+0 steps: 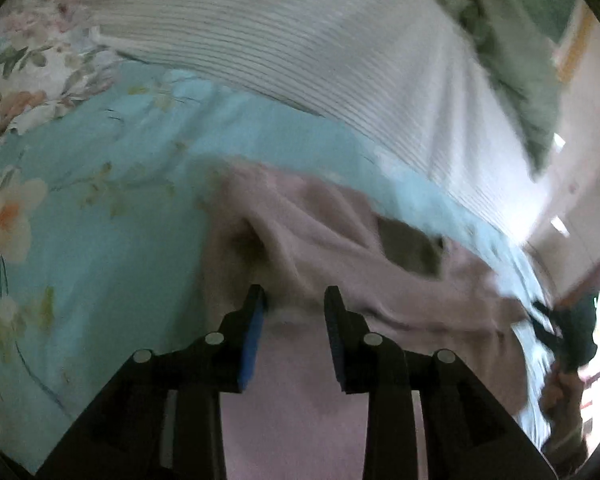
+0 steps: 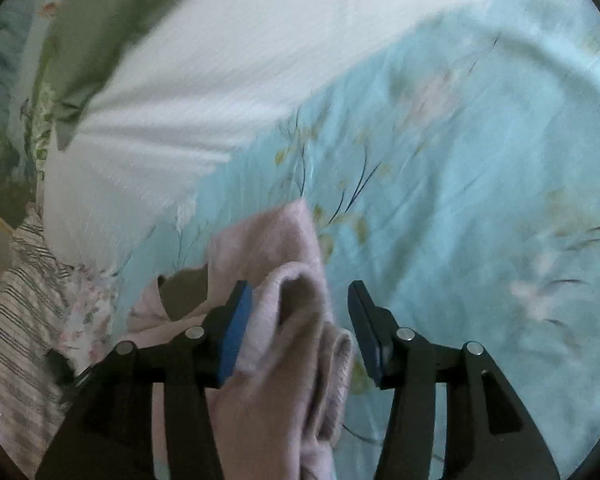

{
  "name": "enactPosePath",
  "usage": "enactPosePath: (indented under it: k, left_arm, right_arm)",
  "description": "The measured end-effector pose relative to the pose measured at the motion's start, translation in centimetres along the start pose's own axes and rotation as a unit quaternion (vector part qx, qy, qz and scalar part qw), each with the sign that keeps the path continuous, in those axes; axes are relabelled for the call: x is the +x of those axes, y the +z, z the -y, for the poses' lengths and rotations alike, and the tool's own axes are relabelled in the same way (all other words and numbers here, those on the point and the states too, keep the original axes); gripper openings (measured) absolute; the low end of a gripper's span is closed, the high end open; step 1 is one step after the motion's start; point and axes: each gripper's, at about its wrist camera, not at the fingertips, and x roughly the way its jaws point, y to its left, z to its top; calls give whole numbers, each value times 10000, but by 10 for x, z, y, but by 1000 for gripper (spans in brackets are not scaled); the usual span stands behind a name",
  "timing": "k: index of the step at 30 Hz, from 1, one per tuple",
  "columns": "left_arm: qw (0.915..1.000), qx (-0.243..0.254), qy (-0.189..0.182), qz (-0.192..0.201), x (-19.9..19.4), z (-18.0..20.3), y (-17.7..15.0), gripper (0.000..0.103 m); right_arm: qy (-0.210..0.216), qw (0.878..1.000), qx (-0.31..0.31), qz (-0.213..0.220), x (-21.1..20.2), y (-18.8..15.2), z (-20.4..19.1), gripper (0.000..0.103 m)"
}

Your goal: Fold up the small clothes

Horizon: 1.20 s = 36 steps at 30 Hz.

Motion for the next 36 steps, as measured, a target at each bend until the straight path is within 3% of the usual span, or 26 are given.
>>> enactPosePath:
  k: [2, 4, 6, 8, 9, 11, 14, 17, 19, 21, 24, 30, 34, 36]
  left_arm:
    - [9993, 280, -70, -234, 2, 17, -16, 30]
    - [9962, 534, -182, -665, 16, 35, -32, 30]
    - [9916, 854, -60, -967, 35, 51, -41, 30]
    - [9870, 1168, 252, -1074, 50, 61, -41, 31]
    - [9860, 1243, 326, -1059, 56, 63, -36, 31]
    - [9864, 1179, 441, -1057, 68, 60, -17, 31]
    - [9910, 774, 650, -876, 83, 43, 18, 30]
    - [9942, 305, 932, -453, 83, 25, 50, 32]
    - [9952, -85, 962, -173, 75, 10, 66, 33]
    - [9953, -417, 872, -29, 64, 1, 67, 37]
    - [9957, -504, 762, 127, 41, 6, 41, 41]
    - [9983, -492, 305, 44, -15, 22, -36, 42]
    - [9978, -650, 86, -56, -44, 24, -84, 45]
    - [9967, -807, -9, -121, -59, 21, -106, 45]
  right_arm:
    - [330, 9987, -393, -76, -10, -12, -19, 52]
    - [783, 9907, -939, -590, -1, -34, -48, 52]
    - [957, 9732, -1648, -1287, 22, -61, -82, 52]
    - [777, 9520, -2285, -1881, 47, -84, -104, 52]
    - [400, 9423, -2612, -2056, 62, -91, -113, 52]
    - [-79, 9360, -2842, -2077, 79, -89, -119, 52]
    - [-507, 9461, -2654, -1786, 97, -59, -114, 50]
    - [-997, 9701, -1907, -1122, 96, -16, -89, 50]
    - [-942, 9864, -1186, -634, 82, 4, -66, 50]
    - [-886, 9929, -740, -300, 65, 10, -54, 50]
    - [-541, 9964, -642, -150, 41, -7, -59, 51]
    - [68, 9960, -784, -415, 10, -75, -73, 51]
    - [-266, 9966, -627, -456, 1, -108, -55, 51]
    - [-80, 9990, -331, -307, -16, -119, -37, 50]
